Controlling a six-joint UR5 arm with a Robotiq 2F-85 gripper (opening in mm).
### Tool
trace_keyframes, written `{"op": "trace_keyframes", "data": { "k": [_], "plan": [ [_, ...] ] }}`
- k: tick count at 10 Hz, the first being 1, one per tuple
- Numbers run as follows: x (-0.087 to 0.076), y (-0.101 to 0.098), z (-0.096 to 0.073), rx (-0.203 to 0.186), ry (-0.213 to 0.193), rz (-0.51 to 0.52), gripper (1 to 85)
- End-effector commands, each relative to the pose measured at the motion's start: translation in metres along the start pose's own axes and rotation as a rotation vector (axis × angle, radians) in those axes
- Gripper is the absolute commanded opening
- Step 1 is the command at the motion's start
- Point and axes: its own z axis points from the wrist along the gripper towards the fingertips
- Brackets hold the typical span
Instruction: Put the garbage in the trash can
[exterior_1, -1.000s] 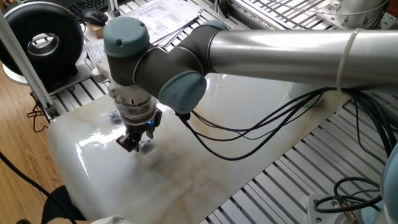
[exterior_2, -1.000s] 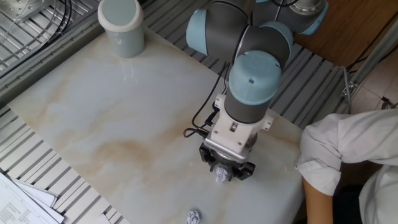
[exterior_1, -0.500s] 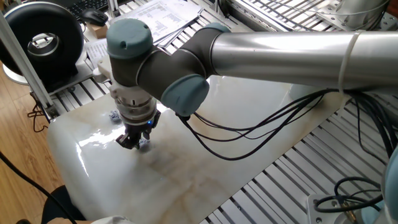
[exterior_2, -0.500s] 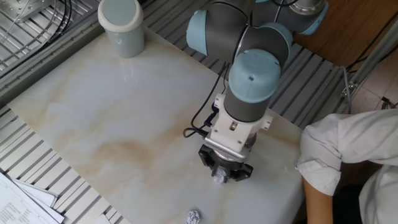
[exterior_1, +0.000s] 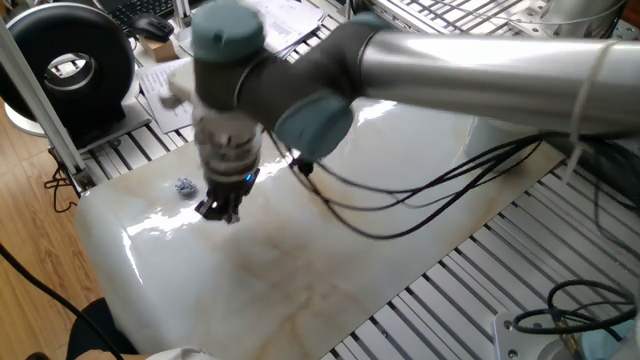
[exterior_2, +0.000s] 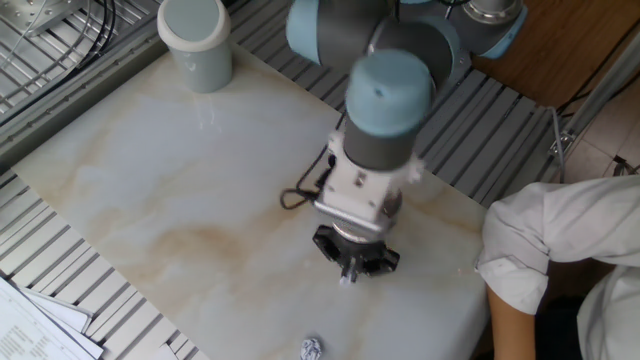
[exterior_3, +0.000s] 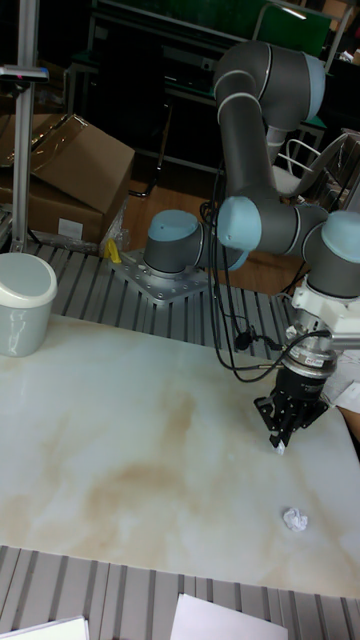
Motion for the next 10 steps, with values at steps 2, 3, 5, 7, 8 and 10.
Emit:
{"op": "trace_keyframes", "data": {
  "k": [2,3,5,7,8,10],
  "plan": [
    [-0.006,-0.017,-0.027,-0.005,-0.028,0.030,1.7],
    [-0.004,-0.028,-0.027,0.038,-0.022,0.063,1.7],
    [0.005,-0.048,-0.029,0.108,0.006,0.054,1.7],
    [0.038,-0.094,-0.053,0.105,0.052,-0.054,1.7],
    [0.058,-0.121,-0.070,0.096,0.074,-0.114,1.7],
    [0.062,-0.123,-0.072,0.094,0.079,-0.074,1.7]
  ]
}}
